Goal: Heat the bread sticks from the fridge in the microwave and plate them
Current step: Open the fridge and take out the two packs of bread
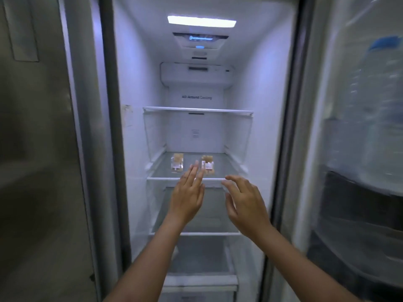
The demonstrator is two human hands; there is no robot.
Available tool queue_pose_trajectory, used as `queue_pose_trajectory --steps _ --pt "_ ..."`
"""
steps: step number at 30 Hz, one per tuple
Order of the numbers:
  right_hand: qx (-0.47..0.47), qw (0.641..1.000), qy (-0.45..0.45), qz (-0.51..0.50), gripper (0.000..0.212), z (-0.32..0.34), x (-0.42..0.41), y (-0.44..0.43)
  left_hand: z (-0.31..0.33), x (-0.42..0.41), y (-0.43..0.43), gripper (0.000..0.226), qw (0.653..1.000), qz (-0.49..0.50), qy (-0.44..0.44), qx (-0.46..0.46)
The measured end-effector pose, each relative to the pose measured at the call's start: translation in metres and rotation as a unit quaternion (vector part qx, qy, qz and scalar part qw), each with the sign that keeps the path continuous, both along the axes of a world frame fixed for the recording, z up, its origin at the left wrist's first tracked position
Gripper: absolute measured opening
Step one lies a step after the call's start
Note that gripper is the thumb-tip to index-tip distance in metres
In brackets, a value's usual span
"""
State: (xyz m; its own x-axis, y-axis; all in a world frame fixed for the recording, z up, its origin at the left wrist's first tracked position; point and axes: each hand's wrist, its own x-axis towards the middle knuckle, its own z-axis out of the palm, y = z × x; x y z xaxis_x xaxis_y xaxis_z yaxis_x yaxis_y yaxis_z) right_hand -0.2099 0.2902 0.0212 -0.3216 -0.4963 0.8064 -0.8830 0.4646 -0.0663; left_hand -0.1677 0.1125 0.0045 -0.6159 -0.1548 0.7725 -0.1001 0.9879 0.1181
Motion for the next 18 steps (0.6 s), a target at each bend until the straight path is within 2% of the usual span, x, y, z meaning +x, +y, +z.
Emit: queue_pose_trajectory --steps 5,10,13,18 --pt "0.030 0.995 -0.093 -0.006 0.045 -0.019 -0.062 -0.111 -0.007 -0.032 -0.107 0.053 0.998 0.059 -0.015 0.032" --pt "0.018 0.980 -0.194 -0.034 0.048 -0.023 -0.130 -0.200 -0.013 -0.083 -0.182 0.053 0.984 0.088 -0.040 0.150" --pt "-0.019 0.966 -0.253 -0.057 0.052 -0.021 -0.166 -0.234 -0.014 -0.116 -0.209 0.058 0.960 0.082 -0.035 0.264" --pt "-0.059 0.921 -0.372 -0.099 0.085 -0.022 -0.212 -0.264 -0.017 -0.163 -0.239 0.076 0.903 0.094 -0.021 0.418"
